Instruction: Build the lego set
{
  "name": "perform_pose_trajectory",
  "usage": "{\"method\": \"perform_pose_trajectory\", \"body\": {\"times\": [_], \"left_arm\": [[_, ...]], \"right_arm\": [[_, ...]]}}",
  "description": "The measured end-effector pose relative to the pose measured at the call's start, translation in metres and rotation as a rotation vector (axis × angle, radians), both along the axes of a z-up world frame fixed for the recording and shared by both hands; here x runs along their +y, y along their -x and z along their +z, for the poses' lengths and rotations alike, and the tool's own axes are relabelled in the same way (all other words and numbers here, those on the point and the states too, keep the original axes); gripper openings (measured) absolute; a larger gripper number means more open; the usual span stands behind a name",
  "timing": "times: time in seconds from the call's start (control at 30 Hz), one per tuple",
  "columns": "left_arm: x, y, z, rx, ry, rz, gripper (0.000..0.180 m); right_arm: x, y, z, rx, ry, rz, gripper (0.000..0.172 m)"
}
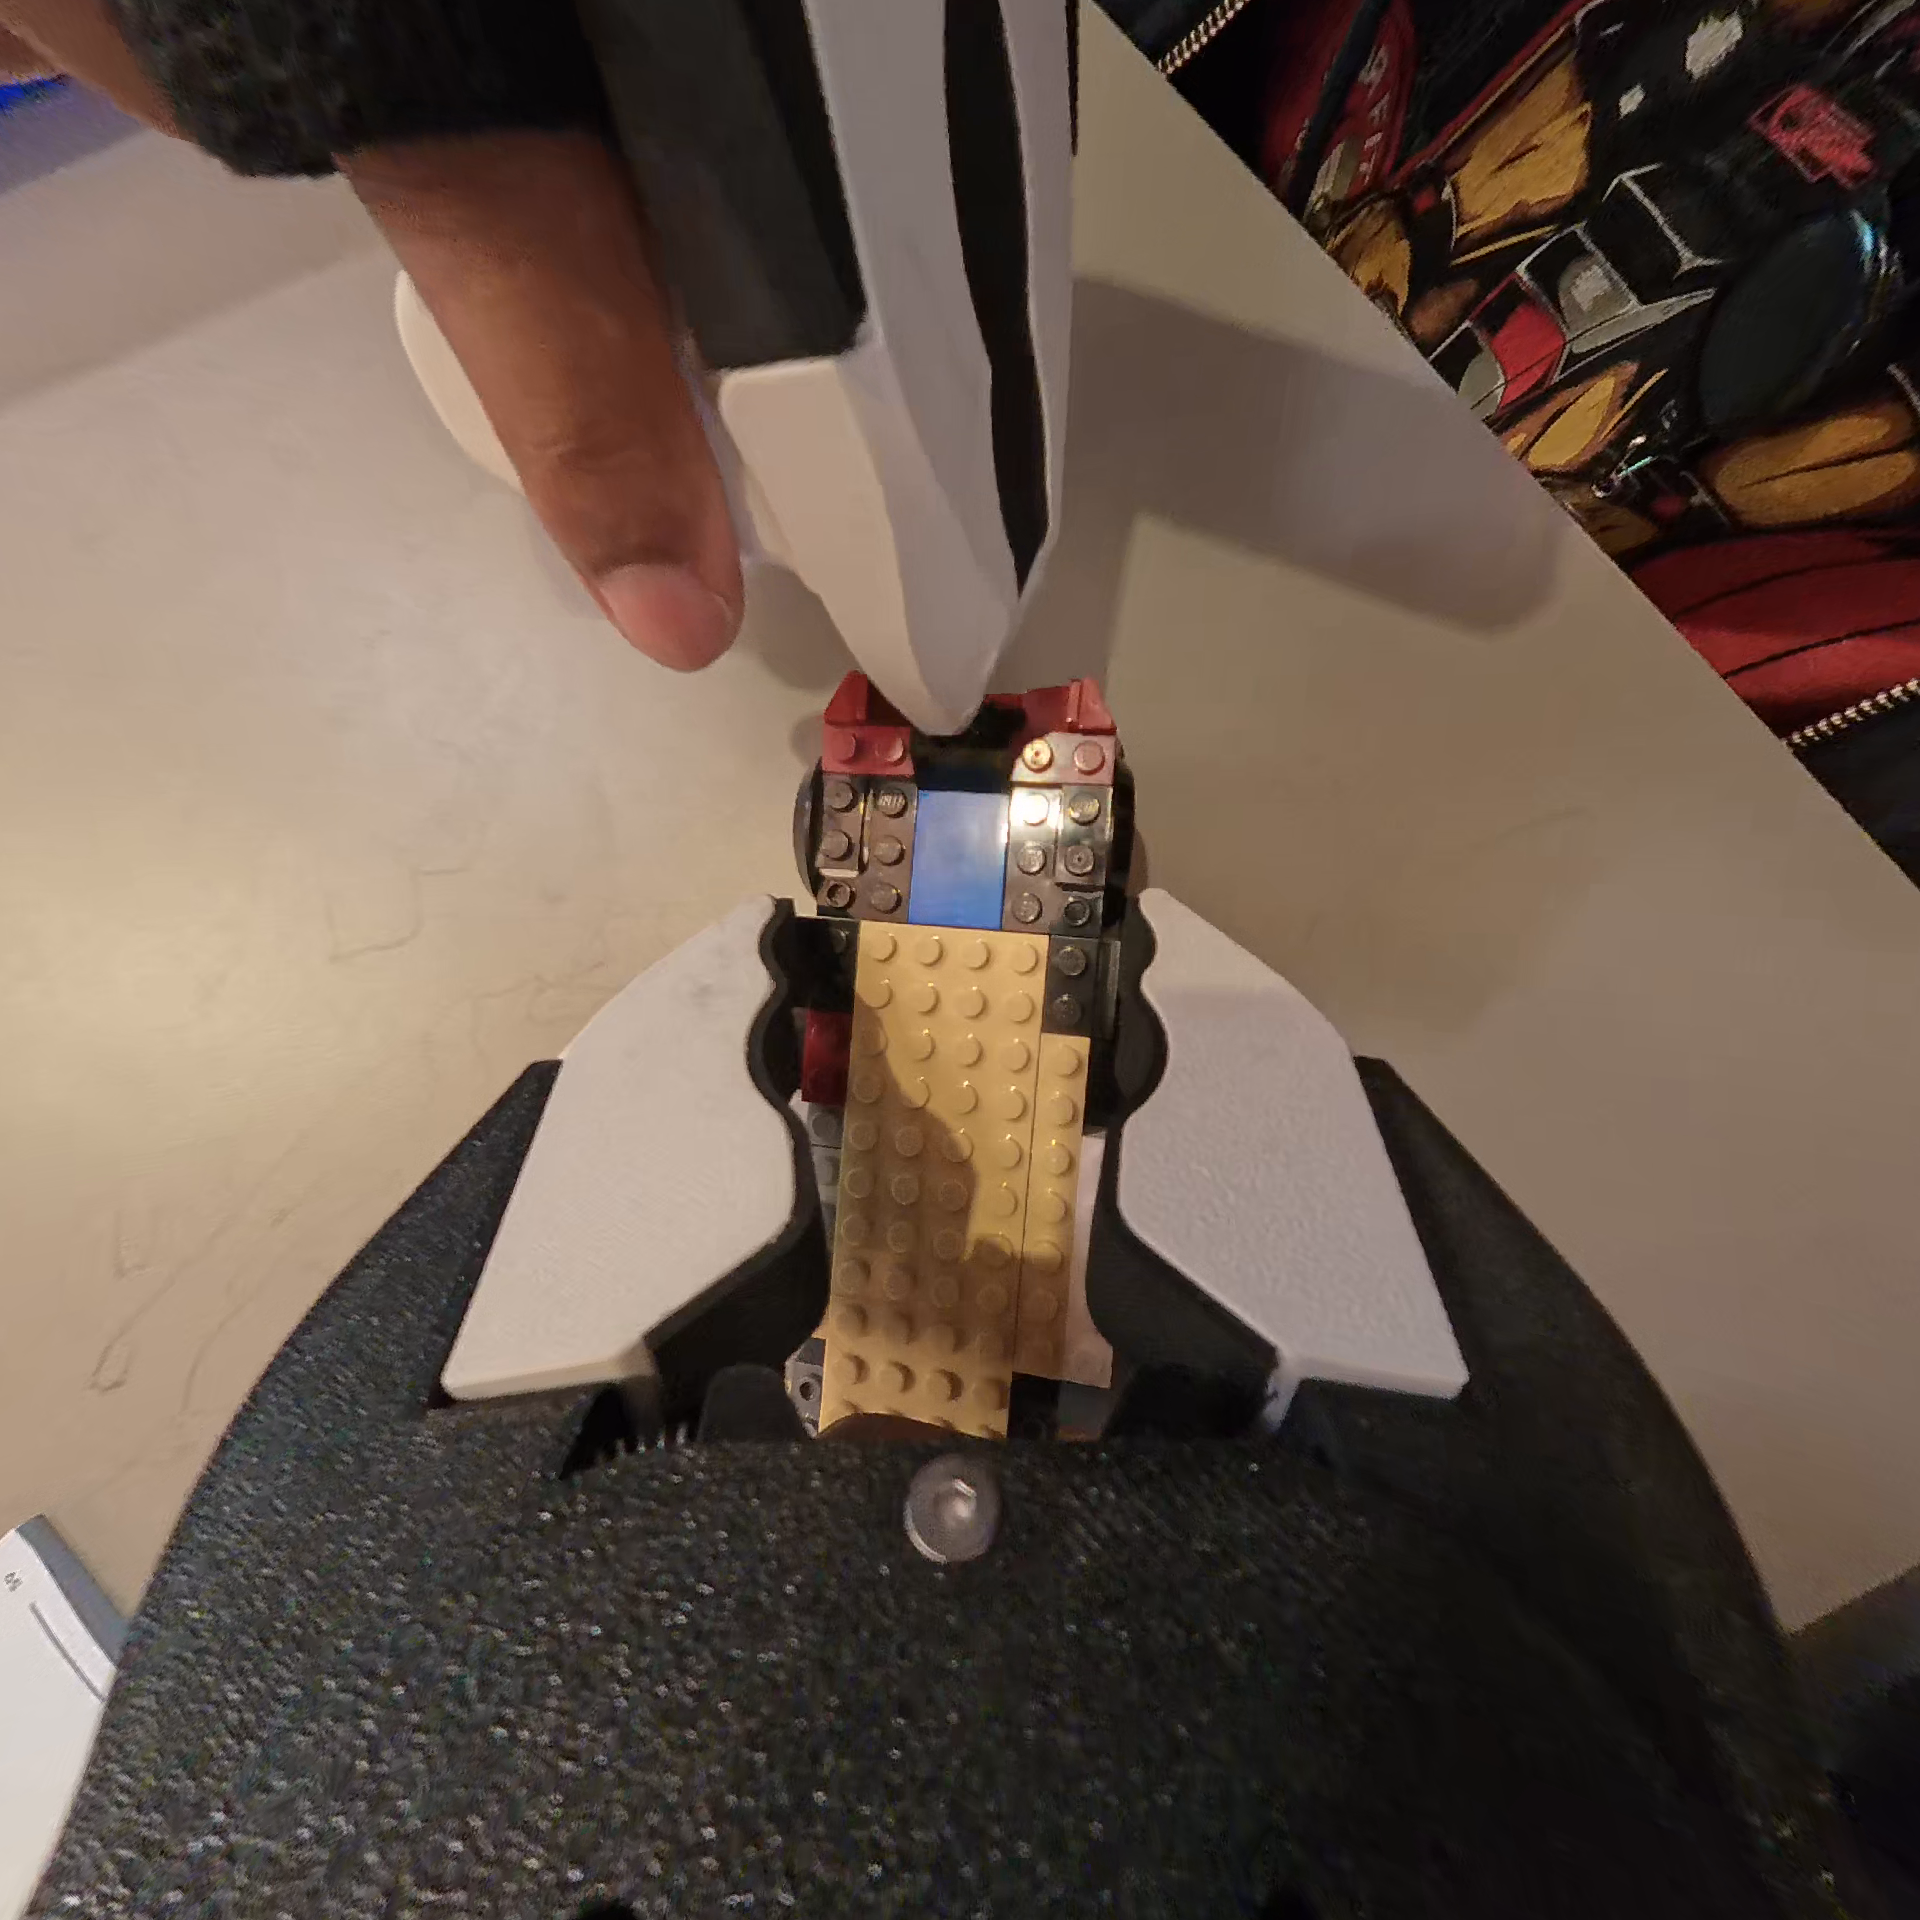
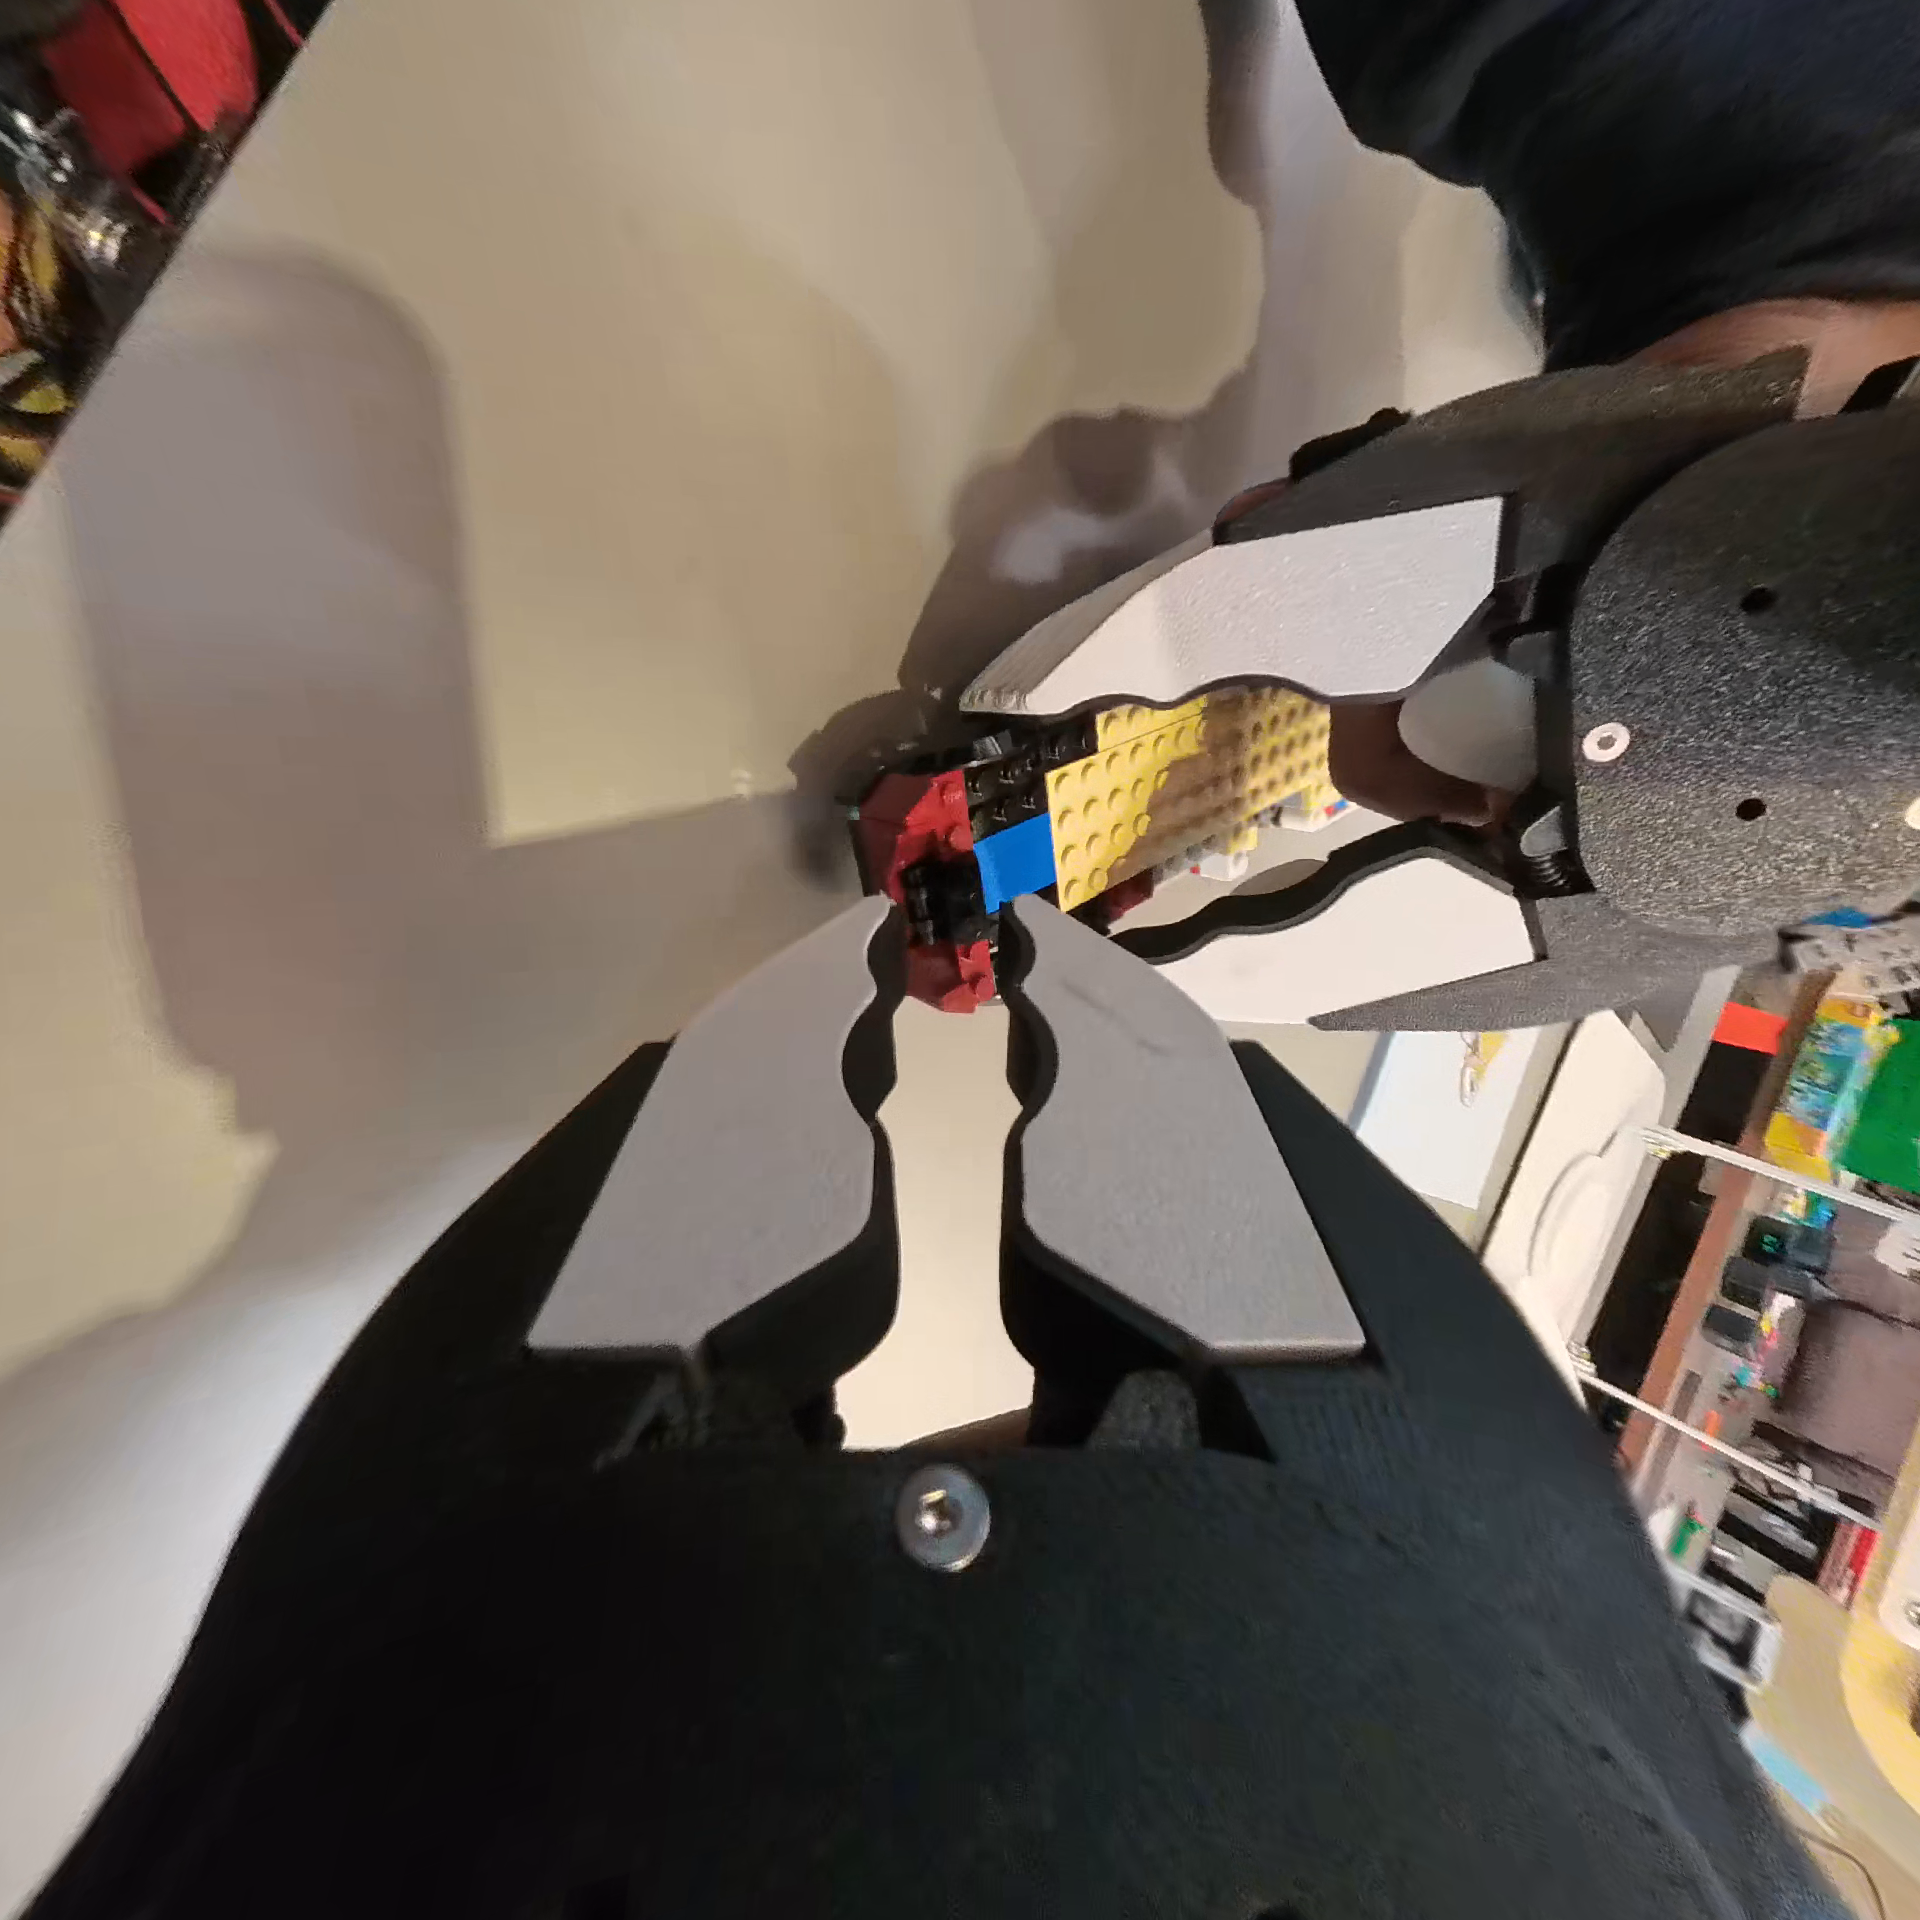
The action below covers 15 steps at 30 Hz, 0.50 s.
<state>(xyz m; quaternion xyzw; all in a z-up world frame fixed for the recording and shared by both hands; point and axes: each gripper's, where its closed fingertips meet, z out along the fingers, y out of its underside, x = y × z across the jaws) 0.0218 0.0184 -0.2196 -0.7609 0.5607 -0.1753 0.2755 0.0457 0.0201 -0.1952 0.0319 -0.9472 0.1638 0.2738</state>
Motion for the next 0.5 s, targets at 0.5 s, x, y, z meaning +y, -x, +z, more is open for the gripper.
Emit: {"method": "perform_pose_trajectory", "body": {"times": [0.5], "left_arm": [[-0.0012,-0.0008,-0.0002,0.004,0.008,-0.006,0.059]], "right_arm": [[-0.0027,0.0045,-0.0059,-0.180,0.040,0.023,0.007]]}}
